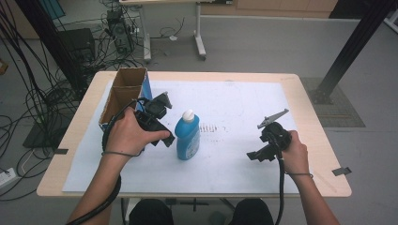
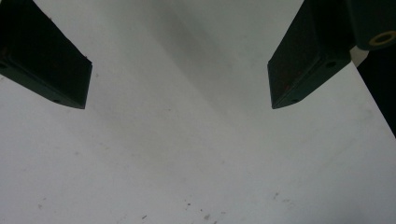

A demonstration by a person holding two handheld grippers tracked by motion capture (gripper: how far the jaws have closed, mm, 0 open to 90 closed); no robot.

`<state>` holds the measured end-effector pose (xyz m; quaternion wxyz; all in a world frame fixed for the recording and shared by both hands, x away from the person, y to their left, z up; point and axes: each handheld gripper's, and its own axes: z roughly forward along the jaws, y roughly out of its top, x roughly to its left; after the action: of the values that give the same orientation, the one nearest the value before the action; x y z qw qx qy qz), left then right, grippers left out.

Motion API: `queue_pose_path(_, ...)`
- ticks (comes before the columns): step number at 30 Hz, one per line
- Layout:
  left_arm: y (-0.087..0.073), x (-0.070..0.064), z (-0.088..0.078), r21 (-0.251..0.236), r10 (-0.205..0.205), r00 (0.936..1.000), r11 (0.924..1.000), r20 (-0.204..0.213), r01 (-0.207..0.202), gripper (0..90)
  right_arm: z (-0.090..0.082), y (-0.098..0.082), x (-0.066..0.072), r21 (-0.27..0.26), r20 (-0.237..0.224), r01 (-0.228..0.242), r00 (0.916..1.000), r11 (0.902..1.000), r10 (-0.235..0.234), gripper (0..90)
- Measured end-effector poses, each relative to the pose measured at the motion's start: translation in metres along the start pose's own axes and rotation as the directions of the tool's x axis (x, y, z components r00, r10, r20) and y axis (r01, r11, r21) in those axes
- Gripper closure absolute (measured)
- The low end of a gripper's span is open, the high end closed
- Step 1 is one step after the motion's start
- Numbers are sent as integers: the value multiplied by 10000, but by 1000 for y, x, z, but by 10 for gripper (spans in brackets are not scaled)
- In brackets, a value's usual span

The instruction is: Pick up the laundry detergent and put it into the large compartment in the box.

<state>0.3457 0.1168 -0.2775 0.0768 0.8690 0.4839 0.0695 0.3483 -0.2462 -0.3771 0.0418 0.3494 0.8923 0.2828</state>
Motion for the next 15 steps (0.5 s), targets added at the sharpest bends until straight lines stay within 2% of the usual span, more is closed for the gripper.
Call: queue_pose_path(15,0,0,-4,-52,11,10000,10000,91,-11,105,1,1,-1,163,-4,80,10000,9998,-80,61)
